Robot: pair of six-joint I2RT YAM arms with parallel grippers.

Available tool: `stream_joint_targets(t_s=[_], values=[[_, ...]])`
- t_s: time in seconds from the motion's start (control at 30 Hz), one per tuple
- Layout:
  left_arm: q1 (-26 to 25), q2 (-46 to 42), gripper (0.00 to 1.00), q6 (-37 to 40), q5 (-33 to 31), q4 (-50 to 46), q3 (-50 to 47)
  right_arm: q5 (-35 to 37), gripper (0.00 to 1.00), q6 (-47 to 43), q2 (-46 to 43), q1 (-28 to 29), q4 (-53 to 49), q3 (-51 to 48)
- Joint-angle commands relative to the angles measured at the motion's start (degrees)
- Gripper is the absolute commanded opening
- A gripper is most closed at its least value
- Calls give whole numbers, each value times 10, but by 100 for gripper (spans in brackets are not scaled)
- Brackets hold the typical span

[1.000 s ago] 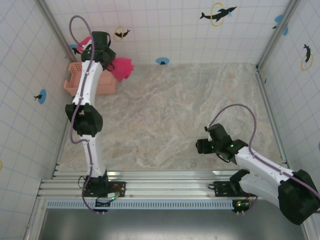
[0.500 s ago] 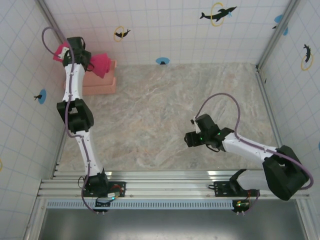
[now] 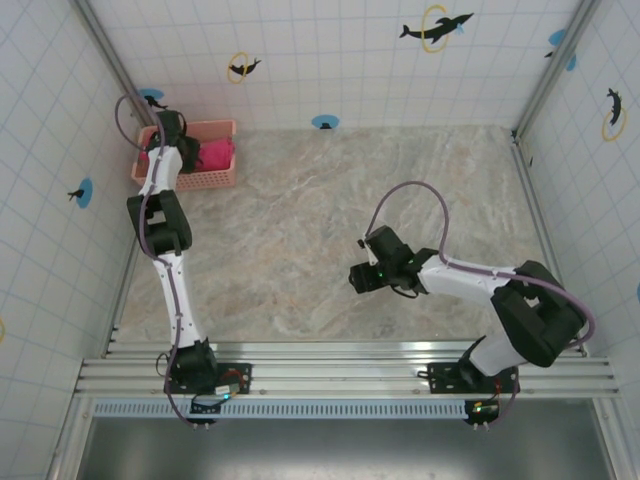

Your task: Roll up the long pants

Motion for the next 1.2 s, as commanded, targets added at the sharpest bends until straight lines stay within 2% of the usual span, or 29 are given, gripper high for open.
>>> stream_joint_targets(t_s=[0.0,0.07,0.1,0.17,0.23,0.33,0.37,0.4,0.57,0.8,0.97,1.17], values=[[2,18,31,51,-21,-83,-19,11,82,14,17,14,30,21],[10,20,32,42,-38,-110,-36,14,83,17,23,21,36,23],[12,17,35,39,-39,-89,-56,13,83,19,25,23,39,24],[22,32,46,29,-3,-63,-67,19,83,24,27,26,37,27],[28,64,55,34,43,-72,-27,25,84,23,26,29,33,29],[31,87,74,54,83,-75,14,28,87,18,23,30,24,31],[29,78,88,64,79,-65,8,31,89,18,19,30,22,31],[30,67,97,72,80,-48,-4,28,90,15,13,30,25,28],[30,-3,97,113,62,-18,-45,55,99,16,-29,35,11,12],[29,-83,98,145,29,-51,-70,93,98,19,-82,41,-9,1],[29,-113,98,186,-12,-165,-10,109,97,19,-105,42,-11,-5],[33,-104,97,197,-1,-253,67,120,97,22,-110,47,33,-27]])
